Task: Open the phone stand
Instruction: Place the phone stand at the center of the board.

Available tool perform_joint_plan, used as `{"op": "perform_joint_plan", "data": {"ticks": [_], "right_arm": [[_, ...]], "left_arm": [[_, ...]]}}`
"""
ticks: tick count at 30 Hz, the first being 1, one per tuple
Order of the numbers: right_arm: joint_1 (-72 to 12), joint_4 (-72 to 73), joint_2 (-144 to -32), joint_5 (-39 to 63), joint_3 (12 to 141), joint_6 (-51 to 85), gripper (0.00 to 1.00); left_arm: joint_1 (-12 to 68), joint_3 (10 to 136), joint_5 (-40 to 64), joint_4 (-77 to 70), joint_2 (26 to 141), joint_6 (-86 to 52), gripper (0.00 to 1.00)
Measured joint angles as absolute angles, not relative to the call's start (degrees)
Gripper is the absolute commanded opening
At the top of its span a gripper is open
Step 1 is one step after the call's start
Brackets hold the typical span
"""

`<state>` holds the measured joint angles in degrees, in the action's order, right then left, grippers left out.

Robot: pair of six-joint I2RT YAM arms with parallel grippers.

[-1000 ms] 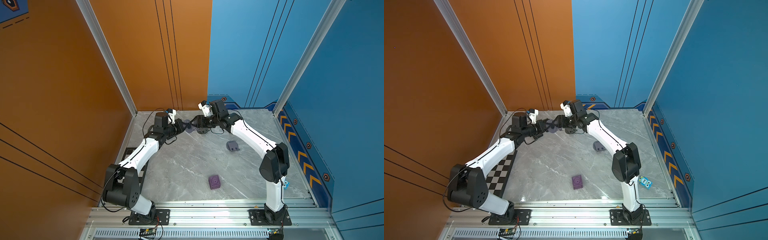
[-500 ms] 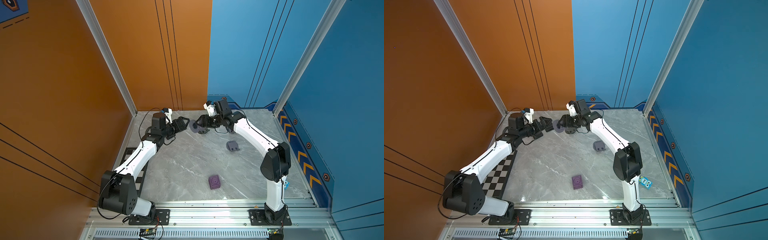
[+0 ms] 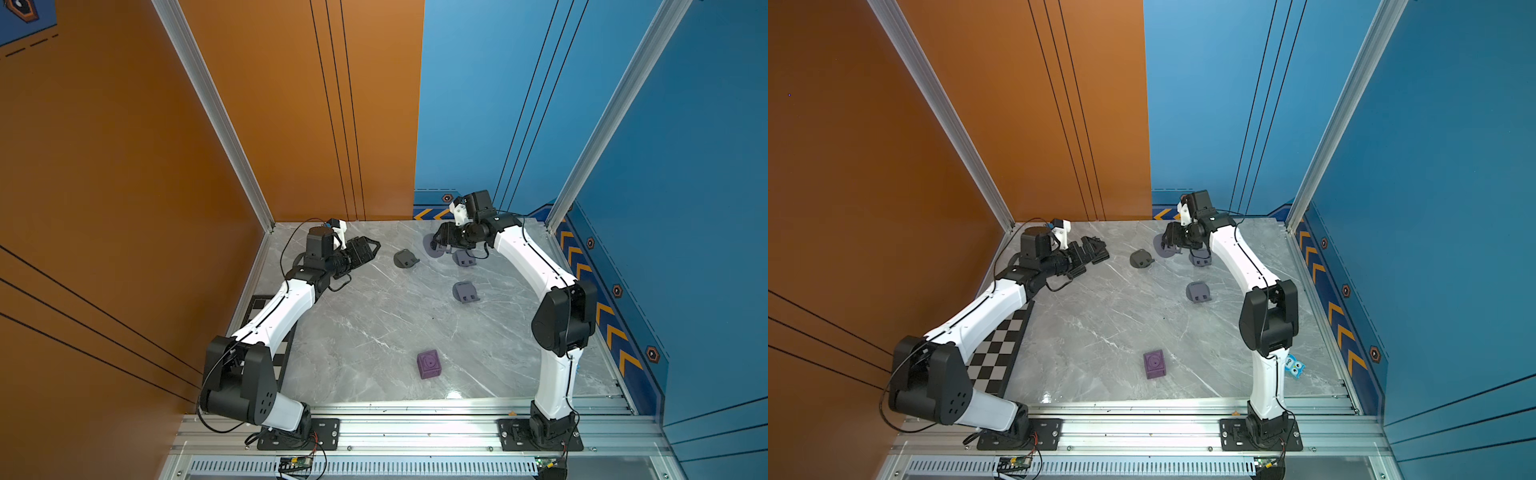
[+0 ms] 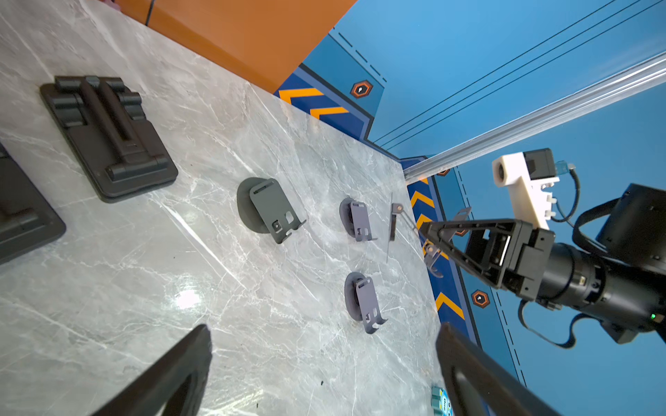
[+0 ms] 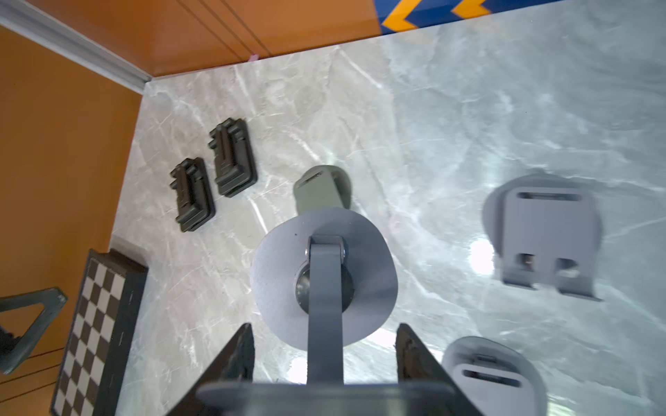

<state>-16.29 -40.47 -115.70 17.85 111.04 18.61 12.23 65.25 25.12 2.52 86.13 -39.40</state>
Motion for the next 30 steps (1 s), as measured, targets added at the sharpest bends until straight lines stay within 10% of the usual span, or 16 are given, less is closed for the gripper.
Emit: {"op": "perform_joint_plan", "data": {"ticks": [30], "right_arm": [[2.5, -55.6, -141.4, 5.3, 136.9, -0.7, 0.41]], "left_arm": [[29.7, 93.6, 32.7, 15.5, 108.0, -38.9, 0.98]]}}
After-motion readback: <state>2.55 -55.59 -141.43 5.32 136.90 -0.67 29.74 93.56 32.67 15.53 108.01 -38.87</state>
